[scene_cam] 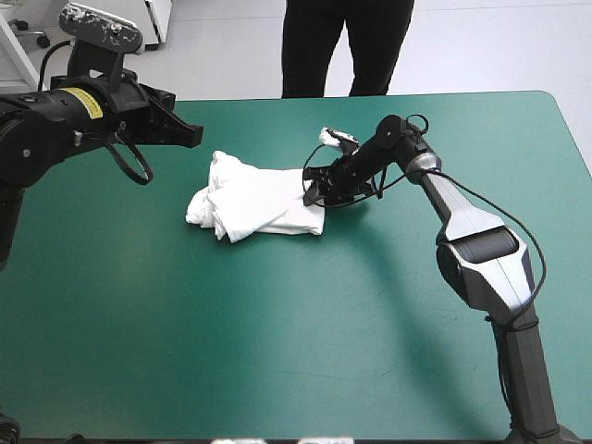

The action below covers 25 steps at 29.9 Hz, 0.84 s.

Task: Fold the cloth

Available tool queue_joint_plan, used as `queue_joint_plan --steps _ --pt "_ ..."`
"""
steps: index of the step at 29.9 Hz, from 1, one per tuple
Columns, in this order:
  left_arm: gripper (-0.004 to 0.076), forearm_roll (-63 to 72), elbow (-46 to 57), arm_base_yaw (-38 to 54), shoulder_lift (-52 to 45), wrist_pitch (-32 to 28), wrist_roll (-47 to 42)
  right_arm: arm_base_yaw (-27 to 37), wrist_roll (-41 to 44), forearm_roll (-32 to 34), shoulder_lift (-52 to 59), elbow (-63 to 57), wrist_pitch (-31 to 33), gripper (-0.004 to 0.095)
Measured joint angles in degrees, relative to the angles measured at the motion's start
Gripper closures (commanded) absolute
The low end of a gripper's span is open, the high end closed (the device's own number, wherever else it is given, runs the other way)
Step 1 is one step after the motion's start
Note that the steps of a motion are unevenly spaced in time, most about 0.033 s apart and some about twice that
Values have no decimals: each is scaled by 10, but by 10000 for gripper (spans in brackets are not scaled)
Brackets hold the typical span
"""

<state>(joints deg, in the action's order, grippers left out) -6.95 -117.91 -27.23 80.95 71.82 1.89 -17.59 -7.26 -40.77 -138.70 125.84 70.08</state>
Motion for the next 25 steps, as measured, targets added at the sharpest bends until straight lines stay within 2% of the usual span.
queue_joint_plan --steps 1,2,7,11,14,18,25 --pt "733 0 0 0 0 0 0 0 0 2 -2 0 -1 906" --pt "733 0 0 0 0 0 0 0 0 7 -3 1 -1 917" --pt "733 0 0 0 -3 0 0 -1 2 42 -4 4 -3 912" --pt "733 0 0 0 -11 0 0 -3 21 102 9 4 -4 912" --pt "733 0 0 0 -14 0 0 18 27 149 30 -14 -4 912" --pt "733 0 0 0 -14 0 0 82 31 196 80 -88 -8 911" --pt "733 1 0 0 -24 0 0 241 31 297 208 -270 -9 911"
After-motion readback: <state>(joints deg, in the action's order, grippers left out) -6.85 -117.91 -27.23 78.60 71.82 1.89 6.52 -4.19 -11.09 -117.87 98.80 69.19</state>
